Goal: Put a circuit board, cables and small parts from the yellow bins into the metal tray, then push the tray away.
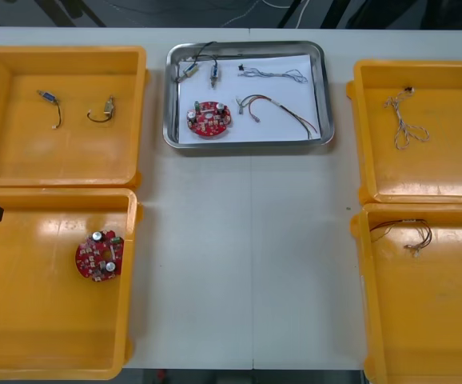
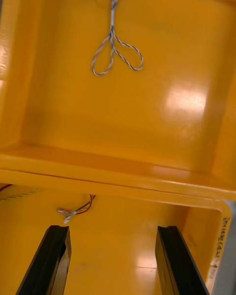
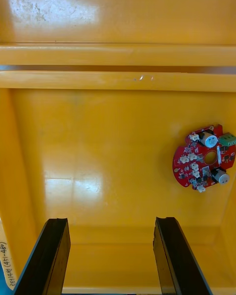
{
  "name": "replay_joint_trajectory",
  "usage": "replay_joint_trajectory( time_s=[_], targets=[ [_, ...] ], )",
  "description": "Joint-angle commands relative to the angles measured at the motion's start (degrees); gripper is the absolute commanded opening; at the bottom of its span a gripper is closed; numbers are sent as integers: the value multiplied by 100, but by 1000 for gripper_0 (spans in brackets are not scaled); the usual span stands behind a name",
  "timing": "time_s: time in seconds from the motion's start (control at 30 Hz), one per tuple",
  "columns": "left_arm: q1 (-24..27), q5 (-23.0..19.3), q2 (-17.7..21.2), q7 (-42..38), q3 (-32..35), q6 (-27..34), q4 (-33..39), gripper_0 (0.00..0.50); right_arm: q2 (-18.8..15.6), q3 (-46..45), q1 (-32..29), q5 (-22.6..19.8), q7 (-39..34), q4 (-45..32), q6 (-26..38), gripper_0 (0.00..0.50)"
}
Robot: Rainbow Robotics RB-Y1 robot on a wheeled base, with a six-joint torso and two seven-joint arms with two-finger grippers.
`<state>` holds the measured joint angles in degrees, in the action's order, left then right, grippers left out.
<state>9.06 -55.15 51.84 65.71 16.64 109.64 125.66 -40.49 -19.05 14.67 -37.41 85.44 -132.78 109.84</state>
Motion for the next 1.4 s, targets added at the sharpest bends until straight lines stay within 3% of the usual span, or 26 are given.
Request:
replay_joint_trajectory(
  time_s=[0.03, 0.37, 0.53, 0.97, 1.4],
  targets=[
    [-97, 48, 107, 451, 173, 36, 151, 500, -205, -381, -272, -56, -238, 182, 16, 500],
    [-97, 48, 107, 451, 173, 36, 151, 500, -82, -574, -676, -258, -458, 305, 16, 500],
    [-97, 48, 107, 451, 173, 36, 151, 500, 191, -732, -729, -671, -880, 297, 16, 500],
    [-97, 48, 107, 451, 173, 36, 151, 500, 287, -688, -1502, -732, -950, -64, 16, 500],
    [-97, 48, 107, 451, 173, 36, 151, 500, 279, -627, -1555, -785, -1047, -169, 16, 500]
  ],
)
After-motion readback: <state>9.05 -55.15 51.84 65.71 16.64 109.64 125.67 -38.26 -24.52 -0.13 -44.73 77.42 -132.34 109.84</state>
